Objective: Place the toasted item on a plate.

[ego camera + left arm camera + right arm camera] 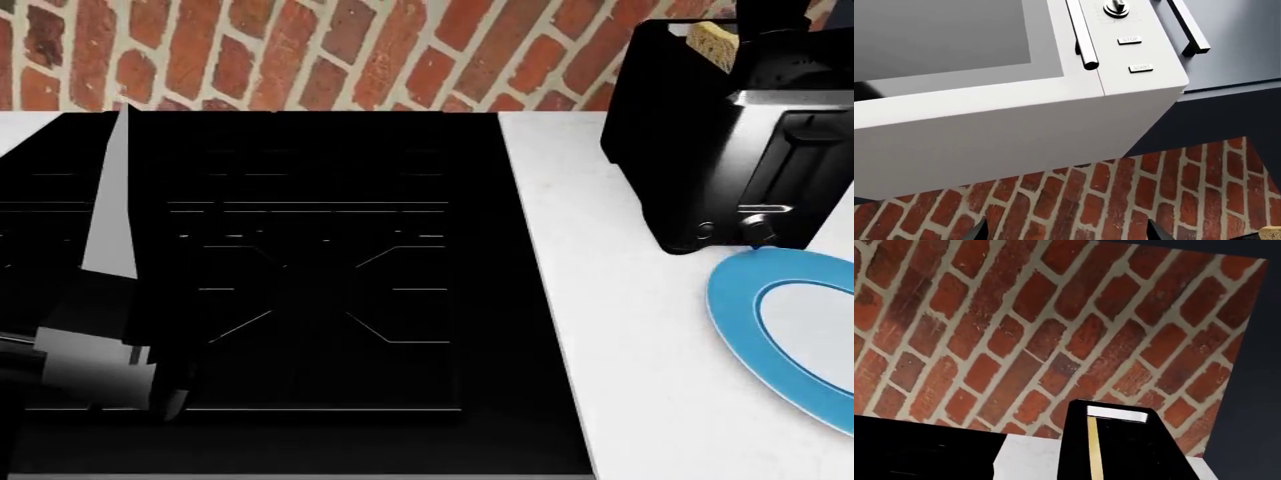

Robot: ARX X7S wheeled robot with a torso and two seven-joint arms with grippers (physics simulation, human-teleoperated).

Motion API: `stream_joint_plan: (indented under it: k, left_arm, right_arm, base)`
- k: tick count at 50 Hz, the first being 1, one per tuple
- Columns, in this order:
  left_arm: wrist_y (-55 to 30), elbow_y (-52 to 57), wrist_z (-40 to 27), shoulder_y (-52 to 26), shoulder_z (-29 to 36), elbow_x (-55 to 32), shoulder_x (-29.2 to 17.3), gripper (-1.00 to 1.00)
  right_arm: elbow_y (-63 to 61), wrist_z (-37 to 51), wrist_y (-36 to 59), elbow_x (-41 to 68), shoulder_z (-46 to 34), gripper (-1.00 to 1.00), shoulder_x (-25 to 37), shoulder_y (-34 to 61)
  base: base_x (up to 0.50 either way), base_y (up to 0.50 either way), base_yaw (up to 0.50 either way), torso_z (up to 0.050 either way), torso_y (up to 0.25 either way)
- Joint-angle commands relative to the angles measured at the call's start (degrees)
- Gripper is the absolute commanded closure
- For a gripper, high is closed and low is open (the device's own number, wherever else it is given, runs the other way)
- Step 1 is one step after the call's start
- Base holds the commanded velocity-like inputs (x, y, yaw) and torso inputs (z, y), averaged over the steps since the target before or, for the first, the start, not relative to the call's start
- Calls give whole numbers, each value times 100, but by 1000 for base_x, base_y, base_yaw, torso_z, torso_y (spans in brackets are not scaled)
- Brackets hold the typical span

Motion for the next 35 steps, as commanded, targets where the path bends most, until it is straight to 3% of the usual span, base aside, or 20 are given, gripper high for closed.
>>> stream_joint_plan:
  k: [1, 35]
  left_arm:
    - [-52, 44, 22, 11, -70, -78, -26, -100]
    - [-167, 89, 130, -44, -143, -189, -168, -100]
  right_arm:
    - [724, -279, 383, -290, -283, -100, -290, 520]
    - [3153, -1202, 238, -1678, -1147, -100, -1425, 1549]
  base:
    - [0, 0, 0, 0, 0]
    - [0, 0, 0, 0, 0]
